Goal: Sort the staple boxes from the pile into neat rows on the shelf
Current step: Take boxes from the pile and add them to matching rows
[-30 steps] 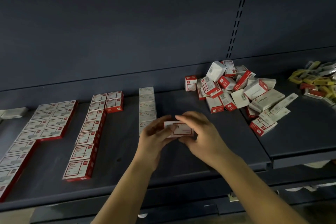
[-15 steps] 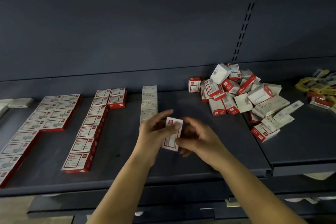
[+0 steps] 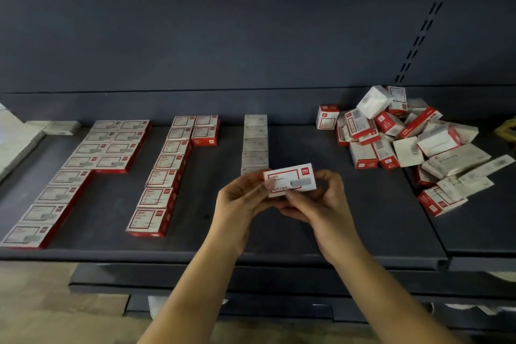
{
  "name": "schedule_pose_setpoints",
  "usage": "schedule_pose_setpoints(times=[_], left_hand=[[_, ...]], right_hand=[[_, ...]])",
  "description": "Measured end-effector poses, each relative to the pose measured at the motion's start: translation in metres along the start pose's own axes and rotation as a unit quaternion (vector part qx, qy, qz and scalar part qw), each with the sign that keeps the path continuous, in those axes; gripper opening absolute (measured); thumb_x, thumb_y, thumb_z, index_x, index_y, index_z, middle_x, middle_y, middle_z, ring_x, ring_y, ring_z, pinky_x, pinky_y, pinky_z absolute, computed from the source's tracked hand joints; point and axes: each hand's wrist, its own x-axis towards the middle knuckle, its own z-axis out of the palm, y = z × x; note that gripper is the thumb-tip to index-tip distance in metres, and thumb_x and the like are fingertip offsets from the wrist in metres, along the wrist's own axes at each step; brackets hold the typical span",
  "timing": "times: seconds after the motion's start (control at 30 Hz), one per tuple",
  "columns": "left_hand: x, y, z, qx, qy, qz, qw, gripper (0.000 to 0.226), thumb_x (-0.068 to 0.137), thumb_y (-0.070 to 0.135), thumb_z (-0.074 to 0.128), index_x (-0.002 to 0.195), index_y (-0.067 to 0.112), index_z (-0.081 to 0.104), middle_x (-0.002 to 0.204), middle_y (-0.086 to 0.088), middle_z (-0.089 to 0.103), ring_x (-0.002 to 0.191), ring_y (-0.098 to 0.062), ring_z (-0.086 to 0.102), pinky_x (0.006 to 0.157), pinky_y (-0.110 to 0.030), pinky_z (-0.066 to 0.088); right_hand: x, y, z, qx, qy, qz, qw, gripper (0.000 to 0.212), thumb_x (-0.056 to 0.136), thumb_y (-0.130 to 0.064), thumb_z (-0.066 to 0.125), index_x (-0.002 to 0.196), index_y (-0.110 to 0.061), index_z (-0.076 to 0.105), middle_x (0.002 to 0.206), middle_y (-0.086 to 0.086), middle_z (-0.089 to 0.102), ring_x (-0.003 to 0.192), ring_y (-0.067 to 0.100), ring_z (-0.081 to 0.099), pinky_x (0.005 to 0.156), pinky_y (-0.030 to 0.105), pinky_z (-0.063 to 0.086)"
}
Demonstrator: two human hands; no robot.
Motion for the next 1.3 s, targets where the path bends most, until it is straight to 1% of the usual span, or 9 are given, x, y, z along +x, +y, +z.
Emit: schedule_pose_setpoints(times=[0.27, 0.37, 0.47, 0.63, 0.7, 0.83, 0.9, 1.1, 1.3], left_hand=[[-0.008, 0.027, -0.052, 0.029, 0.024, -0.002, 0.999, 0.029, 0.068, 0.014, 0.066, 0.096, 0.006, 0.067, 0.092, -0.01, 0.073, 0.086, -0.021, 0.07, 0.074, -0.027, 0.058], [-0.009, 0.042, -0.08, 0.057, 0.027, -0.002, 0.998, 0.027, 0.068, 0.014, 0.067, 0.094, 0.007, 0.068, 0.089, -0.01, 0.073, 0.086, -0.021, 0.069, 0.077, -0.03, 0.056], [-0.013, 0.059, -0.109, 0.087, 0.008, 0.017, 0.996, 0.026, 0.069, 0.013, 0.067, 0.093, 0.006, 0.069, 0.087, -0.011, 0.073, 0.084, -0.023, 0.069, 0.077, -0.032, 0.056], [-0.019, 0.095, -0.164, 0.167, -0.002, 0.067, 0.984, 0.02, 0.072, 0.015, 0.067, 0.092, 0.015, 0.071, 0.087, -0.008, 0.073, 0.08, -0.019, 0.069, 0.074, -0.03, 0.056], [-0.015, 0.112, -0.194, 0.321, -0.007, 0.13, 0.938, 0.02, 0.081, 0.012, 0.067, 0.097, 0.023, 0.068, 0.09, -0.004, 0.073, 0.082, -0.014, 0.069, 0.077, -0.029, 0.056], [0.0, 0.148, -0.263, 0.632, 0.04, 0.261, 0.729, 0.034, 0.084, 0.028, 0.059, 0.112, 0.011, 0.068, 0.099, -0.006, 0.071, 0.086, -0.021, 0.067, 0.079, -0.029, 0.053], [0.006, 0.161, -0.295, 0.689, 0.061, 0.274, 0.668, 0.031, 0.085, 0.024, 0.062, 0.111, 0.007, 0.068, 0.105, -0.01, 0.07, 0.092, -0.029, 0.066, 0.081, -0.036, 0.053], [0.015, 0.171, -0.354, 0.749, 0.067, 0.265, 0.604, 0.023, 0.086, 0.015, 0.064, 0.108, 0.011, 0.069, 0.102, -0.008, 0.069, 0.093, -0.031, 0.063, 0.075, -0.039, 0.052], [0.017, 0.173, -0.377, 0.746, 0.034, 0.274, 0.606, 0.018, 0.082, 0.013, 0.067, 0.1, 0.013, 0.071, 0.094, -0.007, 0.069, 0.084, -0.032, 0.063, 0.067, -0.041, 0.055]], right_hand=[[-0.003, 0.016, 0.044, -0.125, 0.002, -0.081, 0.989, 0.041, 0.078, 0.003, 0.068, 0.107, -0.018, 0.047, 0.107, 0.003, 0.062, 0.093, 0.007, 0.065, 0.075, 0.018, 0.052], [0.003, 0.023, 0.064, -0.461, -0.036, -0.303, 0.833, 0.056, 0.074, -0.015, 0.075, 0.121, -0.02, 0.046, 0.119, 0.0, 0.053, 0.109, 0.009, 0.05, 0.091, 0.021, 0.045], [0.01, 0.026, 0.1, -0.619, -0.097, -0.388, 0.676, 0.057, 0.067, -0.025, 0.075, 0.118, -0.009, 0.055, 0.11, 0.004, 0.058, 0.104, 0.019, 0.047, 0.083, 0.037, 0.047], [0.021, 0.038, 0.164, -0.647, -0.129, -0.363, 0.658, 0.062, 0.054, -0.017, 0.089, 0.109, -0.004, 0.064, 0.099, 0.006, 0.064, 0.09, 0.027, 0.062, 0.074, 0.039, 0.054], [0.025, 0.047, 0.187, -0.642, -0.132, -0.35, 0.669, 0.06, 0.055, -0.016, 0.088, 0.108, -0.003, 0.064, 0.099, 0.007, 0.065, 0.091, 0.029, 0.063, 0.076, 0.04, 0.054], [0.038, 0.066, 0.235, -0.646, -0.159, -0.299, 0.684, 0.054, 0.072, -0.02, 0.078, 0.12, -0.004, 0.058, 0.11, 0.007, 0.059, 0.105, 0.028, 0.055, 0.087, 0.043, 0.049], [0.047, 0.075, 0.259, -0.644, -0.182, -0.25, 0.7, 0.056, 0.083, -0.024, 0.068, 0.133, -0.008, 0.047, 0.122, 0.004, 0.051, 0.115, 0.022, 0.045, 0.098, 0.035, 0.04], [0.072, 0.112, 0.313, -0.694, -0.205, -0.214, 0.656, 0.052, 0.091, -0.026, 0.057, 0.138, -0.011, 0.038, 0.133, 0.003, 0.041, 0.126, 0.019, 0.032, 0.103, 0.032, 0.03], [0.081, 0.134, 0.331, -0.742, -0.171, -0.227, 0.607, 0.05, 0.09, -0.016, 0.055, 0.137, -0.012, 0.039, 0.134, 0.001, 0.043, 0.125, 0.021, 0.034, 0.101, 0.033, 0.032]])
